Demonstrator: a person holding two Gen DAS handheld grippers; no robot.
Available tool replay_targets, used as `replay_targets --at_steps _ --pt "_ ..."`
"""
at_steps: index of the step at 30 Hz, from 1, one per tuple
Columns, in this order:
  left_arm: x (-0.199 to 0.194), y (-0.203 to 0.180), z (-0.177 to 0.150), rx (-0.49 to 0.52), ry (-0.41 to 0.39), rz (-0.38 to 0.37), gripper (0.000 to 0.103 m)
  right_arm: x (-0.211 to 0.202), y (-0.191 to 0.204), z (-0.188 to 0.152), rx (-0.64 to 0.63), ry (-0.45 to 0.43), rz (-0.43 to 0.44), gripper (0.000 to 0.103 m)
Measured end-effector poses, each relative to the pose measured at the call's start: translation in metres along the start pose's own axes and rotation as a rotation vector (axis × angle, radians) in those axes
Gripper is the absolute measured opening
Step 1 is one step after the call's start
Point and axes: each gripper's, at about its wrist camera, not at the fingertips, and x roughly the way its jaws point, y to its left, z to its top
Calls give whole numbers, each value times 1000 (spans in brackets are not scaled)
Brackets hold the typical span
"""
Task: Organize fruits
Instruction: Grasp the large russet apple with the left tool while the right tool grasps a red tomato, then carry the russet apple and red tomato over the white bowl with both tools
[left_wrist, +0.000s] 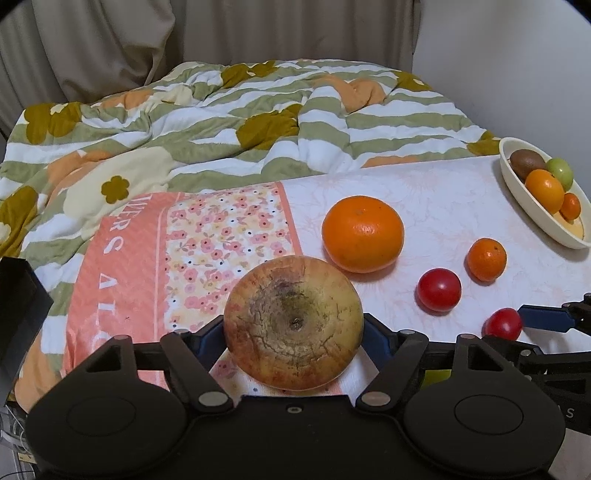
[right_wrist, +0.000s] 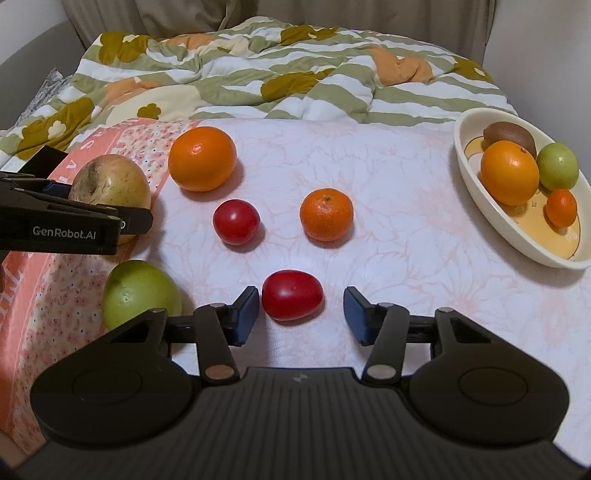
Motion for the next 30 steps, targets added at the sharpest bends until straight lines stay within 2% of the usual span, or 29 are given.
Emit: replay_targets --at_steps 8,19,30 --pt "-5 3 -7 -7 1 7 79 0 3 1 -11 -5 10 51" --pt "-27 5 -21 -30 -19 15 79 -16 7 -2 -6 -28 13 51" --pt "-72 -7 -33 -15 -110 -18 79 -59 14 -17 14 -88 -5 51"
